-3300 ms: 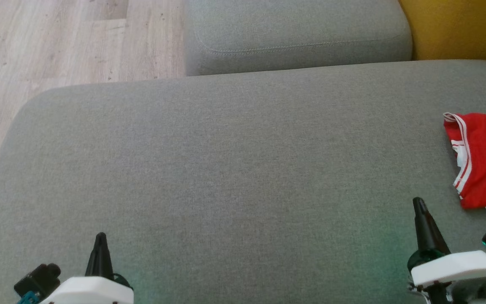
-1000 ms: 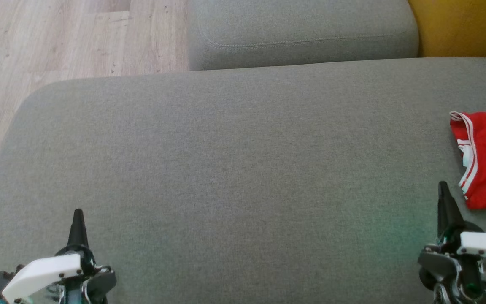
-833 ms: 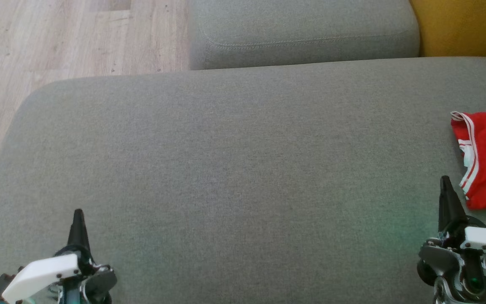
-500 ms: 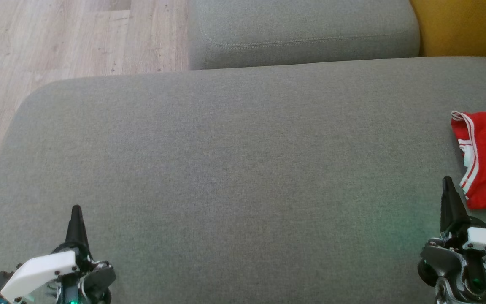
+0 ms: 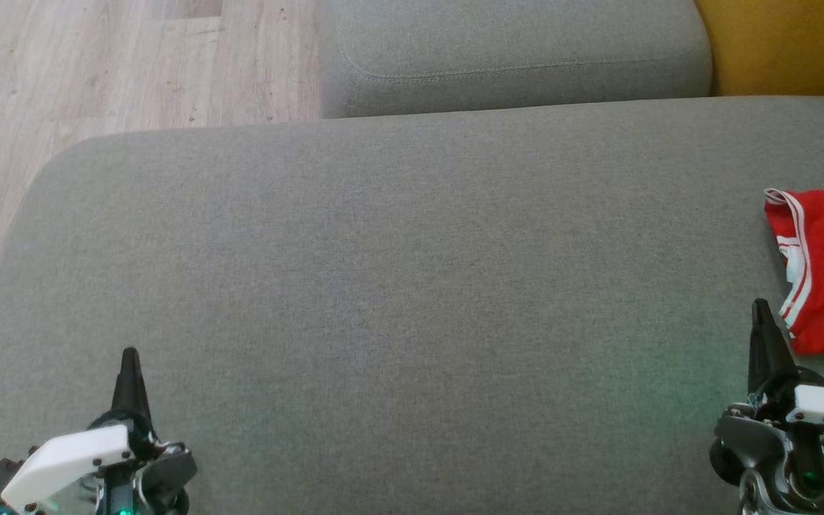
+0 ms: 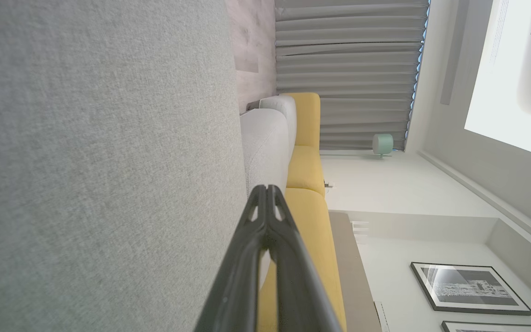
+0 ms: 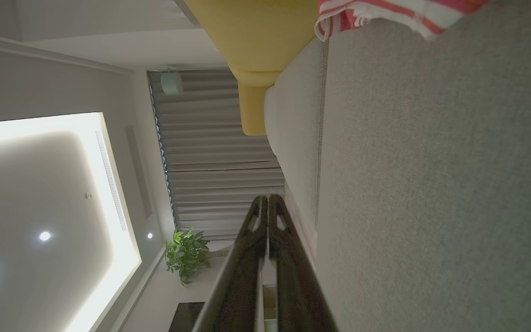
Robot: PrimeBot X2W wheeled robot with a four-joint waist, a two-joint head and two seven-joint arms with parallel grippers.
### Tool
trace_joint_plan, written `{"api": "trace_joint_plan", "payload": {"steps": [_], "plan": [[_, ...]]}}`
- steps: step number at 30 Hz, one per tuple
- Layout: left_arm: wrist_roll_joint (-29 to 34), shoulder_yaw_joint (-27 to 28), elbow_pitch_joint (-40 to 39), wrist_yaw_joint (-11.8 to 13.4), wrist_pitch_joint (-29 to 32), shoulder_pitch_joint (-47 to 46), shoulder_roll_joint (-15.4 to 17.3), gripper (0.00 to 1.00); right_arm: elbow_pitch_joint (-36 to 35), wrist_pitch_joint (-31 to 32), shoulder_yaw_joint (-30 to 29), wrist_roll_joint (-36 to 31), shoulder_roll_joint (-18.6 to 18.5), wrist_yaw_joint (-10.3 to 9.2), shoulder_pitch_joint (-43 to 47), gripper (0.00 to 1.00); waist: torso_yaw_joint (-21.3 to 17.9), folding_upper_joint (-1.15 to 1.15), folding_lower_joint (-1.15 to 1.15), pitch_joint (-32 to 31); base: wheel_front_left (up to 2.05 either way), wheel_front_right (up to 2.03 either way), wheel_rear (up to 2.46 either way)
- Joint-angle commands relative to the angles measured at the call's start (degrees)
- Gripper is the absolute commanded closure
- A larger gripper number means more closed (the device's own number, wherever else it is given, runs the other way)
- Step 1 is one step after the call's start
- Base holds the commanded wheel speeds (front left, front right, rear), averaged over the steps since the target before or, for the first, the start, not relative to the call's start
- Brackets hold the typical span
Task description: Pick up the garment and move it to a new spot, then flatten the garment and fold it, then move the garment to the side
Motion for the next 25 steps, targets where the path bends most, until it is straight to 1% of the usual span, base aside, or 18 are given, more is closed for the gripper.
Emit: {"api": "trace_joint_plan", "payload": {"steps": [1,25], "plan": [[-0.13,2.19,-1.71,-0.37,0.33,-2.8,0.33,1.0,-1.72,0.6,1.05,-0.1,-0.69,-0.03,-2.97,1.0,0.0,0.0,0.0,0.0,0.0,0.0,0.0],[0.0,2.35,-1.71,-0.37,0.47,-2.81,0.21,1.0,-1.69,0.94,0.62,-0.46,-0.39,-0.03,-3.0,1.0,0.0,0.0,0.0,0.0,0.0,0.0,0.0]]}}
